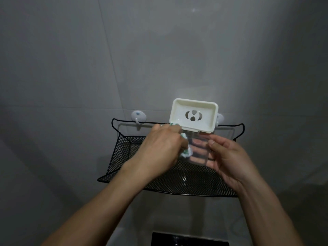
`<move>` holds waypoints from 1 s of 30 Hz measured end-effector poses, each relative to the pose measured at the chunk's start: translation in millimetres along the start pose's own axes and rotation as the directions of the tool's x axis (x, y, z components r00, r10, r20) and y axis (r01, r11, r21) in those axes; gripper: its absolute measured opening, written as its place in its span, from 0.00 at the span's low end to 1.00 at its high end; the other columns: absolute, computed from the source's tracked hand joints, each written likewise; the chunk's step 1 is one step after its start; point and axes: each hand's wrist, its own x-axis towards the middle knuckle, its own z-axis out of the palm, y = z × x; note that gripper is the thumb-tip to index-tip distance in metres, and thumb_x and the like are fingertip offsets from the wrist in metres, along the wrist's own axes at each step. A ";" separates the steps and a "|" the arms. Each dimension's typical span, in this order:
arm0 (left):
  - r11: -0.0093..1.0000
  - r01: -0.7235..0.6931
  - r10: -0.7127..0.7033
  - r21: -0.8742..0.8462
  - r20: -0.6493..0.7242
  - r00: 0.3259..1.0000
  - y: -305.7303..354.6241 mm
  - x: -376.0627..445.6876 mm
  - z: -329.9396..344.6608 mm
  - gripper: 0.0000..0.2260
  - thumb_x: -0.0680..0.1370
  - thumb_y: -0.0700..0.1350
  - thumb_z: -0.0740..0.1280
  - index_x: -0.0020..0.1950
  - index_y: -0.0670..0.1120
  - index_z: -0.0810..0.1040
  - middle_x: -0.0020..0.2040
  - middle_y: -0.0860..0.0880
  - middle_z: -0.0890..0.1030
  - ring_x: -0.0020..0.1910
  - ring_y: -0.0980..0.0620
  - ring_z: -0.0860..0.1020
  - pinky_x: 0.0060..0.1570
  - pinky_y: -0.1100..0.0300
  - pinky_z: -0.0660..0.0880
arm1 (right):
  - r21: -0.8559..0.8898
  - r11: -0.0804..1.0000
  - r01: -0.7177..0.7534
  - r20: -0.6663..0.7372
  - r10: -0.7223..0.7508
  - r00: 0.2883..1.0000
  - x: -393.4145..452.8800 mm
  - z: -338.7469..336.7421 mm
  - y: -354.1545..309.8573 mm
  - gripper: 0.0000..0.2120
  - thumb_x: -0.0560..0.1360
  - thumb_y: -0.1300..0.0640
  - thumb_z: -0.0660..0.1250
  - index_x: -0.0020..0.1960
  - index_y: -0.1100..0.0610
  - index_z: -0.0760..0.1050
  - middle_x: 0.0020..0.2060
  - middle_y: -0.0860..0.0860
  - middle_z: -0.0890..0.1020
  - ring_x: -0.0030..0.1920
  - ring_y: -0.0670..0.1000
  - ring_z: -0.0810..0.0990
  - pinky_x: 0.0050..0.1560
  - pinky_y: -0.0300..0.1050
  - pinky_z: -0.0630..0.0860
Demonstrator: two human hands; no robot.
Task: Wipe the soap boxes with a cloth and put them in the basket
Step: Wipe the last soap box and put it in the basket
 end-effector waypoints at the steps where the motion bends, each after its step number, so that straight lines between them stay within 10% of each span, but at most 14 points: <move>1: 0.999 -0.020 0.019 -0.031 -0.037 0.999 4.3 1.6 1.2 0.08 0.79 0.49 0.67 0.56 0.55 0.83 0.43 0.54 0.67 0.45 0.54 0.68 0.46 0.58 0.58 | 0.001 1.000 -0.002 0.005 0.002 1.000 0.0 0.8 0.4 0.13 0.83 0.67 0.54 0.61 0.67 0.75 0.52 0.66 0.84 0.50 0.63 0.86 0.42 0.55 0.84; 8: 0.994 -0.001 0.016 0.106 -0.132 0.991 19.9 13.5 15.3 0.12 0.81 0.53 0.60 0.55 0.55 0.83 0.41 0.53 0.65 0.43 0.52 0.63 0.42 0.54 0.55 | -0.026 1.000 -0.004 -0.009 0.004 1.000 -0.3 2.5 4.4 0.13 0.83 0.66 0.56 0.61 0.67 0.76 0.51 0.66 0.84 0.48 0.62 0.86 0.46 0.59 0.84; 18: 0.983 0.071 -0.028 0.169 -0.242 0.970 24.1 24.1 11.9 0.07 0.67 0.42 0.75 0.35 0.46 0.78 0.34 0.49 0.75 0.35 0.45 0.74 0.36 0.57 0.57 | 0.002 1.000 0.029 0.002 -0.029 1.000 -1.3 3.2 2.6 0.14 0.83 0.67 0.55 0.61 0.67 0.77 0.52 0.67 0.83 0.53 0.66 0.84 0.44 0.58 0.83; 30: 0.989 0.008 0.002 0.149 -0.062 0.998 -13.8 15.6 11.8 0.18 0.78 0.63 0.60 0.62 0.57 0.79 0.47 0.52 0.65 0.49 0.52 0.67 0.46 0.55 0.61 | -0.029 0.999 0.028 -0.084 -0.030 0.996 -4.0 -9.1 -4.0 0.14 0.83 0.66 0.54 0.64 0.68 0.74 0.55 0.66 0.83 0.56 0.65 0.83 0.53 0.63 0.81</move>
